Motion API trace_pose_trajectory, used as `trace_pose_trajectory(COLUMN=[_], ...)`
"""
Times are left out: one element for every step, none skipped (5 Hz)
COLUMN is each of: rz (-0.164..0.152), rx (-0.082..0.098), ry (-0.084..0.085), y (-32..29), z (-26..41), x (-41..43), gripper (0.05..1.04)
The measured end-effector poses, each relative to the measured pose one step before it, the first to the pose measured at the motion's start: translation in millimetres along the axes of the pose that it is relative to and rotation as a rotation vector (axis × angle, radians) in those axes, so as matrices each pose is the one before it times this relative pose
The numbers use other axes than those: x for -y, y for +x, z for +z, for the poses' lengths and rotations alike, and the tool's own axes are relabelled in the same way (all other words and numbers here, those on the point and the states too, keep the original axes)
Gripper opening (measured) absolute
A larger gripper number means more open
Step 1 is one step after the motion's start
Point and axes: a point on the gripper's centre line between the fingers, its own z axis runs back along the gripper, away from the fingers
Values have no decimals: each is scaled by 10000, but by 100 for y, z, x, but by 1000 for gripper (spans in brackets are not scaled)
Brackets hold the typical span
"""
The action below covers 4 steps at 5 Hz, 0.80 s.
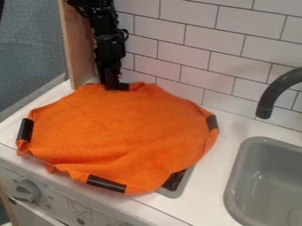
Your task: Fold the cloth from top left to bottom right
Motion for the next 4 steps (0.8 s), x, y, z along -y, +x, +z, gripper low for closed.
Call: trace_pose_trajectory(rz=[62,52,131,48], rx=[-14,104,246,108], ry=[50,-5,-123,-87], y=[20,29,122,-203], z=[-40,-74,188,659], x=[-26,54,520,546], gripper=[83,49,49,49])
